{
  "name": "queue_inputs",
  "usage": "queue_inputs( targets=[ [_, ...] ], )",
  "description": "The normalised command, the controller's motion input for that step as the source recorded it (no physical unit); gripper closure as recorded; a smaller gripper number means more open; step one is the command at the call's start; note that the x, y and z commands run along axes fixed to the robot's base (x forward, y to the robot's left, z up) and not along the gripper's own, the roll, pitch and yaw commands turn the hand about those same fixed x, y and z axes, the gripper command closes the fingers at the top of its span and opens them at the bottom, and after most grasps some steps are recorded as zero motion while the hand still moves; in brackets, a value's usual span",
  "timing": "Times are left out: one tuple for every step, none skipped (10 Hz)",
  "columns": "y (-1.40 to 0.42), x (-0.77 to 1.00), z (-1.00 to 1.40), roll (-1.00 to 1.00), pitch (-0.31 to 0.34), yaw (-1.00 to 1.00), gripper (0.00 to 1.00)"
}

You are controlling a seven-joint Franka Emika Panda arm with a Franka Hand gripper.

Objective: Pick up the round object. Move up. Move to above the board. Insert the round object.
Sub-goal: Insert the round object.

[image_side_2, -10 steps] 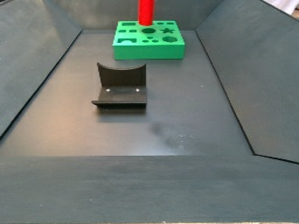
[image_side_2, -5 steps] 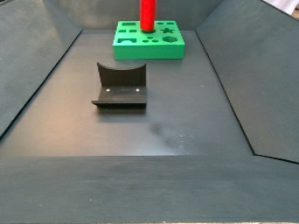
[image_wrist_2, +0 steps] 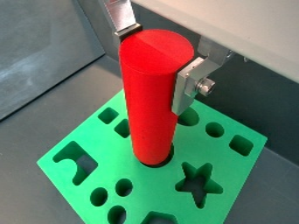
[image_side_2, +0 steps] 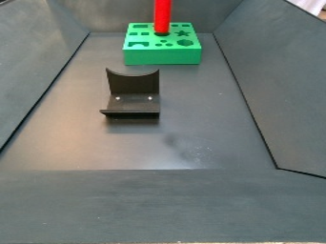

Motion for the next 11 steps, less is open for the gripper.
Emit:
queue_inputs(
  targets=[
    [-0.09, 0.09, -0.35, 0.23, 0.033, 0.00, 1.00],
    [-0.02, 0.07, -0.25, 0.19, 0.054, 0.00, 1.00],
    [-0.03, 0.02, -0.19, 0.12, 0.046, 0.00, 1.00],
    [-0.07, 0.06, -0.23, 0.05, 0.043, 0.00, 1.00],
    [-0.06, 0.21, -0.37, 0.03, 0.081, 0.00, 1.00],
    [-0.02, 0.30, -0.49, 0.00, 0.093, 0.00, 1.00],
    [0.00, 0.38, -0.47, 0.00, 0.111, -0.01, 1.00],
    [0.00, 0.39, -0.44, 0.00, 0.129, -0.01, 1.00],
    [0.00, 0.38, -0.38, 0.00, 0.137, 0.00, 1.00],
    [0.09, 0.25, -0.10, -0.15, 0.076, -0.17, 1.00],
    [0.00, 0.00, 0.00, 0.00, 0.000, 0.00, 1.00]
  ],
)
